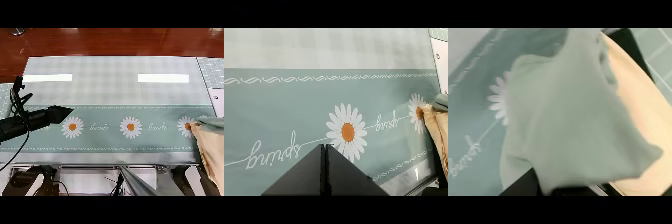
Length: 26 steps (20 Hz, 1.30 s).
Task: Fold the shirts.
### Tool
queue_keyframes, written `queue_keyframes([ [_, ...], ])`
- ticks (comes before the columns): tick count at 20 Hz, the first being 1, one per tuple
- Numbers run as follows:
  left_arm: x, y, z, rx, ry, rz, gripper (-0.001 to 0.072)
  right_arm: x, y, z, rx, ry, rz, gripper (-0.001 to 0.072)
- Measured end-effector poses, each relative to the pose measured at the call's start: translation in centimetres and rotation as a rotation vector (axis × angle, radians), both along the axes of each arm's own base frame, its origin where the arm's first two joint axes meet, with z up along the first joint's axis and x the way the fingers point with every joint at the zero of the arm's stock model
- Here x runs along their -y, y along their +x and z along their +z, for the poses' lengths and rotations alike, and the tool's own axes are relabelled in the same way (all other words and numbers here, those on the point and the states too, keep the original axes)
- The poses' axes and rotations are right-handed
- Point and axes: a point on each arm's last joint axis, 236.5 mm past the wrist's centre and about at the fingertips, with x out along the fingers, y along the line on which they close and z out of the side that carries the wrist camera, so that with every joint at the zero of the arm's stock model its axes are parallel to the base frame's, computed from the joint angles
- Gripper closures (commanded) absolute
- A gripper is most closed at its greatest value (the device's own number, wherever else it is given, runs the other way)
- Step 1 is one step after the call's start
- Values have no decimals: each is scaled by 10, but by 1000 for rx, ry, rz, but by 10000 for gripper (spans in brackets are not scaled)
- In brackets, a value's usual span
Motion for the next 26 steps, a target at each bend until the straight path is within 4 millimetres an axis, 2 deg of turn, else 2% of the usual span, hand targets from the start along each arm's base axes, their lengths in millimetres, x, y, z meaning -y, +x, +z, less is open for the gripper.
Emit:
queue_keyframes([
  [1, 0, 1, 0, 3, 0, 3, 685, 3, -20, -7, -42, -24, -53, 537],
  [2, 0, 1, 1, 3, 0, 3, 685, 6, -37, -12, -80, -49, -109, 209],
  [3, 0, 1, 1, 3, 0, 3, 685, 13, -57, -15, -127, -84, -179, 79],
  [5, -1, 2, 1, 5, 0, 6, 685, 20, -81, -18, -185, -127, -275, 80],
  [7, -3, 7, 4, 21, -1, 21, 684, 25, -79, -19, -166, -150, -289, 95],
  [8, -4, 12, 10, 36, -2, 32, 685, 28, -69, -18, -127, -158, -270, 175],
  [9, -4, 17, 16, 45, -2, 35, 685, 30, -52, -15, -61, -166, -233, 416],
  [10, -4, 25, 26, 60, -3, 37, 685, 31, -30, -10, 22, -172, -185, 691],
  [11, -4, 34, 40, 83, -4, 37, 686, 29, 1, 0, 133, -174, -116, 691],
  [13, 1, 55, 77, 143, 1, 5, 686, 7, 78, 30, 408, -143, 83, 691],
  [14, 7, 67, 101, 183, 0, -22, 687, -13, 118, 50, 556, -104, 187, 691],
  [15, 15, 79, 123, 216, 3, -54, 687, -34, 147, 65, 664, -60, 272, 691],
  [16, 25, 88, 139, 240, 11, -95, 687, -61, 174, 76, 746, -4, 365, 691],
  [17, 36, 99, 152, 263, 21, -131, 687, -88, 193, 77, 779, 47, 456, 691],
  [18, 46, 106, 154, 267, 53, -168, 687, -116, 208, 69, 770, 88, 555, 691],
  [19, 56, 113, 147, 252, 94, -196, 687, -141, 218, 54, 732, 112, 649, 691],
  [20, 60, 119, 134, 223, 143, -206, 686, -168, 226, 31, 670, 129, 744, 690],
  [22, 56, 129, 91, 130, 274, -203, 685, -201, 233, -24, 505, 122, 876, 691],
  [24, 43, 134, 45, 37, 381, -181, 685, -211, 234, -80, 326, 100, 915, 691],
  [26, 31, 129, 5, -53, 452, -176, 685, -211, 233, -120, 199, 74, 923, 690],
])
